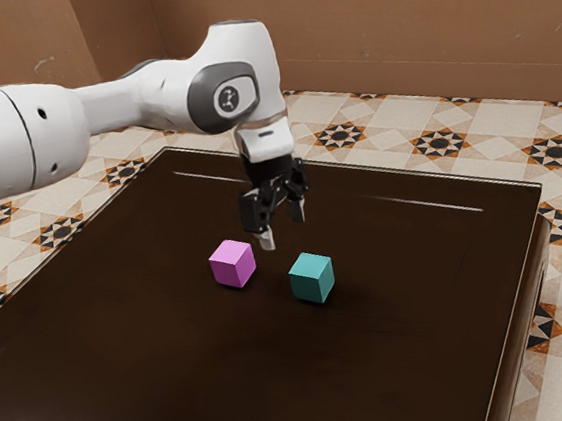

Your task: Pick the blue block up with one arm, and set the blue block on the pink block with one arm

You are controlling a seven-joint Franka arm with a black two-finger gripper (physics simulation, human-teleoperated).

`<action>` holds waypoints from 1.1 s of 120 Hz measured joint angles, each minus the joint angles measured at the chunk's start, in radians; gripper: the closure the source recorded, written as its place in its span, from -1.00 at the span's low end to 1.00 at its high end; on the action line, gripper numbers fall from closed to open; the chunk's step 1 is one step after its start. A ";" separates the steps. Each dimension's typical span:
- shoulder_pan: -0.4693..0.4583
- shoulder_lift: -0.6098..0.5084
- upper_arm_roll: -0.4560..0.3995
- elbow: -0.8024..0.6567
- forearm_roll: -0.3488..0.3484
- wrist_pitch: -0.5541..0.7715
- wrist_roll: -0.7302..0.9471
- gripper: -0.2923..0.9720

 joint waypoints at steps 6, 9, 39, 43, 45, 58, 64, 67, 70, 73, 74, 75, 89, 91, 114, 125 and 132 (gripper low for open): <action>-0.001 0.028 0.008 0.022 0.002 0.020 0.016 -0.54; -0.001 0.045 0.011 0.036 0.003 0.029 0.023 -0.54; -0.001 0.205 0.076 0.163 0.005 0.076 0.048 -0.54; -0.002 0.228 0.077 0.185 0.005 0.079 0.050 -0.54; -0.003 0.238 0.077 0.196 0.005 0.080 0.051 -0.54; -0.002 0.277 0.079 0.238 0.006 0.089 0.057 -0.54; -0.005 0.289 0.089 0.258 0.006 0.093 0.059 -0.54; -0.006 0.296 0.093 0.267 0.005 0.094 0.060 -0.54; -0.007 0.306 0.097 0.277 0.005 0.096 0.062 -0.54; -0.008 0.313 0.101 0.286 0.005 0.098 0.063 -0.54; -0.008 0.315 0.103 0.289 0.005 0.098 0.063 -0.54; -0.008 0.318 0.105 0.294 0.005 0.099 0.063 -0.54; -0.007 0.364 0.118 0.350 0.002 0.105 0.067 -0.54; -0.007 0.371 0.119 0.355 0.001 0.106 0.067 -0.54; -0.006 0.444 0.121 0.393 -0.005 0.118 0.068 -0.54; -0.012 0.466 0.121 0.388 -0.017 0.121 0.067 -0.54; -0.014 0.478 0.121 0.385 -0.022 0.123 0.066 -0.54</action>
